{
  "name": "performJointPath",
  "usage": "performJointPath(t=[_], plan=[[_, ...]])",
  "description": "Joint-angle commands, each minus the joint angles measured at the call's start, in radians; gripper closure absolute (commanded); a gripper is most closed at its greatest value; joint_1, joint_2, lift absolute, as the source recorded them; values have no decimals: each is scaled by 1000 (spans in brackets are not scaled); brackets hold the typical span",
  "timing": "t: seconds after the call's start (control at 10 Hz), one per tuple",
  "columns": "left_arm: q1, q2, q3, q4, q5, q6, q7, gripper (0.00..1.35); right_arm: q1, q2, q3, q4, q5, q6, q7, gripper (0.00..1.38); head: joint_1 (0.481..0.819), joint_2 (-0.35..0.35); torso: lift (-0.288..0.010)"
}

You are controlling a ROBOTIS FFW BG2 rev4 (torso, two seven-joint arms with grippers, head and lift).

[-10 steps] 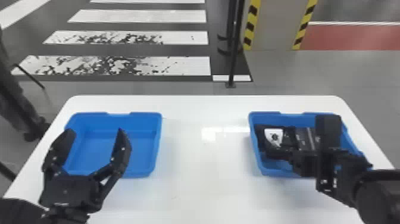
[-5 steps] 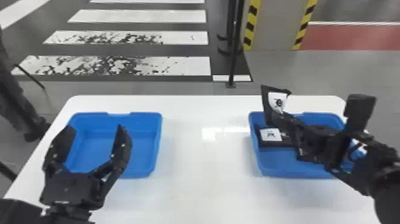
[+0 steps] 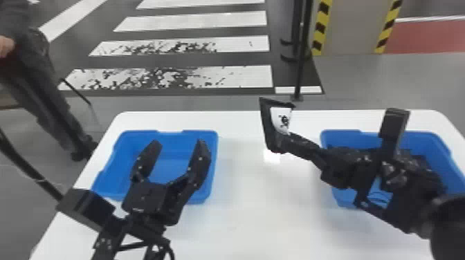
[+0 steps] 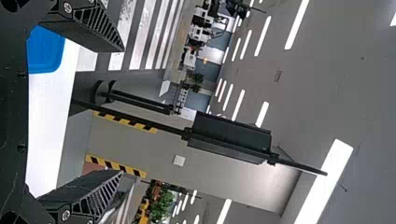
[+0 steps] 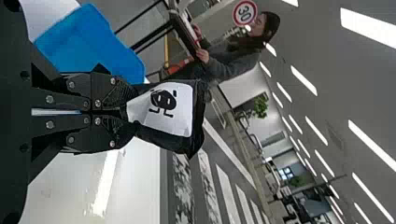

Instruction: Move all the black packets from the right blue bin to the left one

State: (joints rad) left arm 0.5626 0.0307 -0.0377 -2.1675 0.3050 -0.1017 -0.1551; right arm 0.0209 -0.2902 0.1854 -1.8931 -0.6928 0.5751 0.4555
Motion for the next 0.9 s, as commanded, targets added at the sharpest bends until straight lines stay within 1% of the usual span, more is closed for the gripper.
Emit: performJointPath(t=[0.0, 0.1, 0.5, 0.6, 0.8], plan=[[-15, 5, -16, 11, 28, 23, -6, 110, -19, -12, 82, 7, -39, -1, 2, 1133, 695, 167, -140], [-23, 8, -26, 19, 42, 43, -12, 121, -36, -17, 118, 19, -55, -1, 2, 1133, 695, 196, -140], [-47, 28, -78, 26, 44, 67, -21, 124, -92, -27, 245, 49, -111, -1, 2, 1133, 695, 242, -140], [-52, 31, -86, 31, 44, 77, -24, 125, -97, -29, 263, 49, -125, -1, 2, 1133, 695, 248, -140], [-55, 29, -86, 51, 46, 75, -23, 124, -107, -32, 305, 46, -149, -1, 2, 1133, 695, 257, -140]])
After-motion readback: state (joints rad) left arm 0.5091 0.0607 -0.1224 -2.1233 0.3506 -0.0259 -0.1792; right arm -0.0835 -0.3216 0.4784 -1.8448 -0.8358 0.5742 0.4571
